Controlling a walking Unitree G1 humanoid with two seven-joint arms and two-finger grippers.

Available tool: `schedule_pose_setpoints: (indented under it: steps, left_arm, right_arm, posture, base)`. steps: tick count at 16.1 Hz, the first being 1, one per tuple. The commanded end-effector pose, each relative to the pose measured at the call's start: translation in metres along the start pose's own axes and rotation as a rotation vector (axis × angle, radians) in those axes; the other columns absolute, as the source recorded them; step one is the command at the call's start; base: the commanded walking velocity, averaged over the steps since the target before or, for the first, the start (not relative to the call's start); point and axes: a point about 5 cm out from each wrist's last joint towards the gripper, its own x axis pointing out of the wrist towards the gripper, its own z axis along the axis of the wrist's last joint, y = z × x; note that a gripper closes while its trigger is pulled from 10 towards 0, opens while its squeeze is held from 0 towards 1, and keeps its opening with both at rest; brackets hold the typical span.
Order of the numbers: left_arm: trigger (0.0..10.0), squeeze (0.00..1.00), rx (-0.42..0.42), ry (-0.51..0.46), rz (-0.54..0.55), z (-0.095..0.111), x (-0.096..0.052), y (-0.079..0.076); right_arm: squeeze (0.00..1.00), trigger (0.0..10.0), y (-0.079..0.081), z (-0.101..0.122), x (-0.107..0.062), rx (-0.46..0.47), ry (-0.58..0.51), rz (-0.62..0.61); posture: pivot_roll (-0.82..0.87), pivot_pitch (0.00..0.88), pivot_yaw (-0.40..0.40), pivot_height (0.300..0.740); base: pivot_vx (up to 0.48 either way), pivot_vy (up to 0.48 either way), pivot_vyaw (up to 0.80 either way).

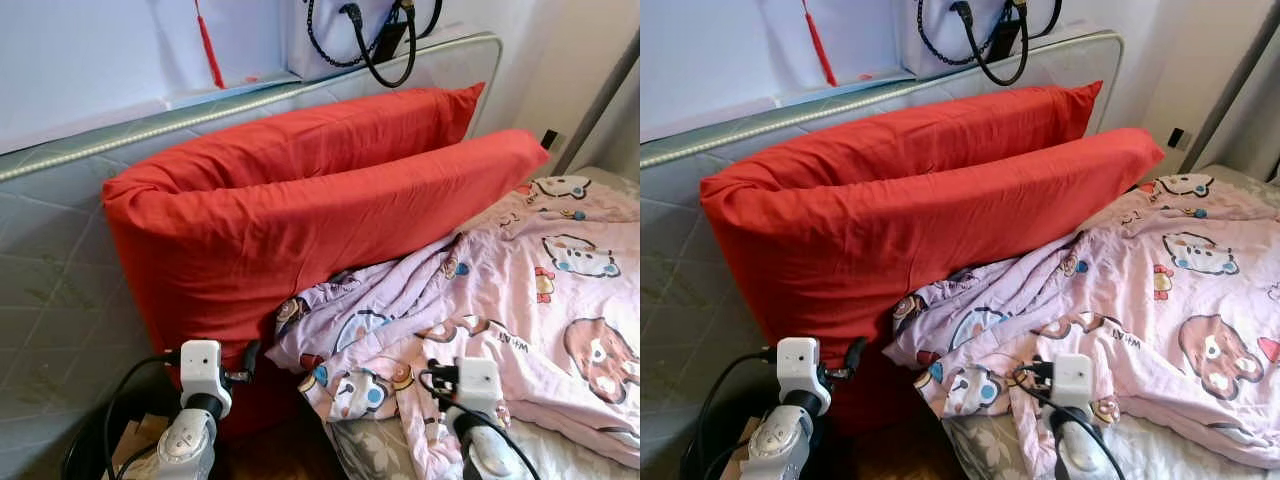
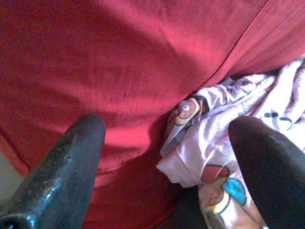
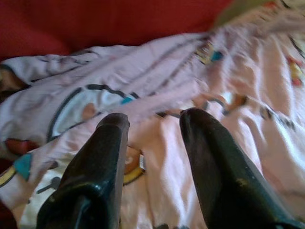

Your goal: Clean up the room

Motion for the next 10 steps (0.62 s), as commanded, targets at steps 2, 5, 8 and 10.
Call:
schedule_pose_setpoints:
  steps: [2, 5, 8, 10]
  left_arm:
    - [10.0, 0.00, -0.004, 0.006, -0.004, 0.000, 0.000, 0.000]
    - [10.0, 0.00, -0.007, 0.007, -0.012, 0.000, 0.001, -0.003]
    - [10.0, 0.00, -0.008, 0.001, -0.016, 0.003, 0.003, -0.003]
    - [10.0, 0.00, -0.012, -0.005, -0.016, 0.004, 0.003, -0.005]
  right_arm:
    - [0.00, 10.0, 0.003, 0.003, 0.001, -0.005, -0.013, 0.008]
    - [0.00, 10.0, 0.003, 0.003, 0.000, 0.013, -0.020, -0.009]
    - [0.00, 10.0, 0.012, 0.002, 0.001, 0.013, -0.011, 0.007]
    - [0.00, 10.0, 0.013, 0.001, 0.000, 0.016, -0.004, 0.010]
  posture:
    - [-0.01, 0.000, -0.022, 0.691]
    - [-0.01, 0.000, -0.021, 0.681]
    - [0.00, 0.000, -0.023, 0.681]
    - [0.00, 0.000, -0.024, 0.681]
  base:
    - [0.000, 0.000, 0.00]
    - [0.000, 0.000, 0.00]
    - [0.000, 0.000, 0.00]
    - [0.000, 0.000, 0.00]
